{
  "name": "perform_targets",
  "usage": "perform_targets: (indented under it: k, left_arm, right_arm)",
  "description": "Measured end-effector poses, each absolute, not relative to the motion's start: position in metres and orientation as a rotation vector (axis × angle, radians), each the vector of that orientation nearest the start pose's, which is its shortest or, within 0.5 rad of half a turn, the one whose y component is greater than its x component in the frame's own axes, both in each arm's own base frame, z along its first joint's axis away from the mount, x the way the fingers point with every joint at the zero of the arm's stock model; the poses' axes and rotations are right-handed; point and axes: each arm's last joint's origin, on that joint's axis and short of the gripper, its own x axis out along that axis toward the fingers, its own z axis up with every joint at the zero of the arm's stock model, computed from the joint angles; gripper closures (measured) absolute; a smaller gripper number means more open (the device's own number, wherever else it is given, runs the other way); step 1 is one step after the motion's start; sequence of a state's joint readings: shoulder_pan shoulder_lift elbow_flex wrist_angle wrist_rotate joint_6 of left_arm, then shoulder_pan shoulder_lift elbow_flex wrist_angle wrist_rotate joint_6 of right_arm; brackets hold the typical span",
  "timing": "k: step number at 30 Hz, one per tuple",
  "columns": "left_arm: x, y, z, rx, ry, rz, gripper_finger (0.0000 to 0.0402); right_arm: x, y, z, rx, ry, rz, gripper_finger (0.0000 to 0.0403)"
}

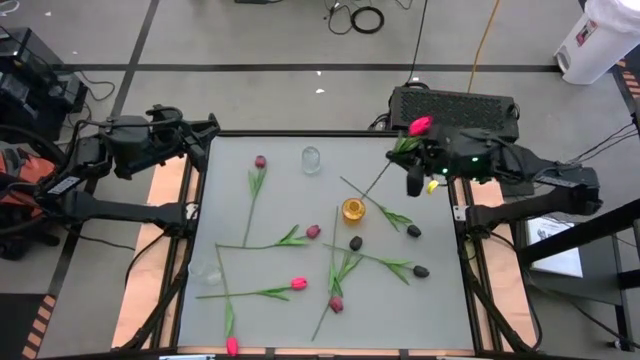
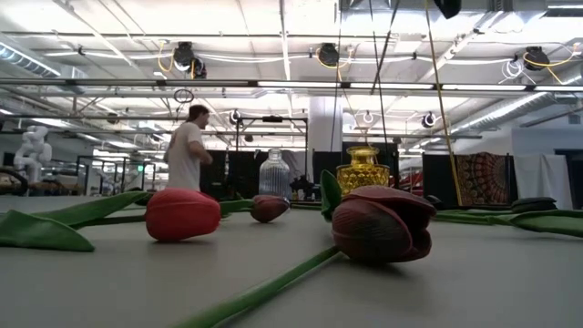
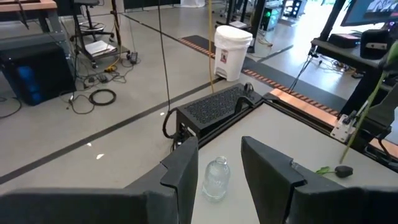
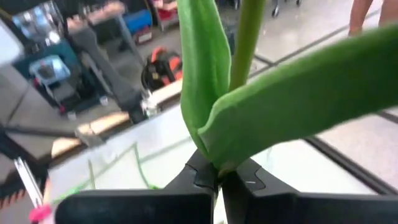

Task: Sort flowers into vase by color
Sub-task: Put the top pink tulip into the yellow vase

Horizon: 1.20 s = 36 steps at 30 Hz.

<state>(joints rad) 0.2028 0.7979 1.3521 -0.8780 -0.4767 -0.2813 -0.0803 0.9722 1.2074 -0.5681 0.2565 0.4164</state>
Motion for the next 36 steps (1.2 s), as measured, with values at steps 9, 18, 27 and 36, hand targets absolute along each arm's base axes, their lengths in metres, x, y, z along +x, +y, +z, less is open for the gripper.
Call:
perform_targets:
  k: [9, 18, 27, 36]
  left_arm:
    - [0.096, 0.033, 0.443, -0.215, 0.233, 0.713, 0.0272]
    - [0.096, 0.033, 0.442, -0.214, 0.240, 0.714, 0.0272]
    - [0.096, 0.033, 0.442, -0.214, 0.240, 0.714, 0.0272]
    - [0.096, 0.033, 0.442, -0.214, 0.240, 0.714, 0.0272]
  right_arm:
    - [0.212, -0.019, 0.391, 0.365, 0.333, -0.389, 0.0402]
    - [0.223, -0.020, 0.384, 0.359, 0.366, -0.397, 0.0402]
    - [0.229, -0.022, 0.378, 0.326, 0.386, -0.453, 0.0403]
    - [0.237, -0.022, 0.372, 0.322, 0.415, -0.458, 0.0403]
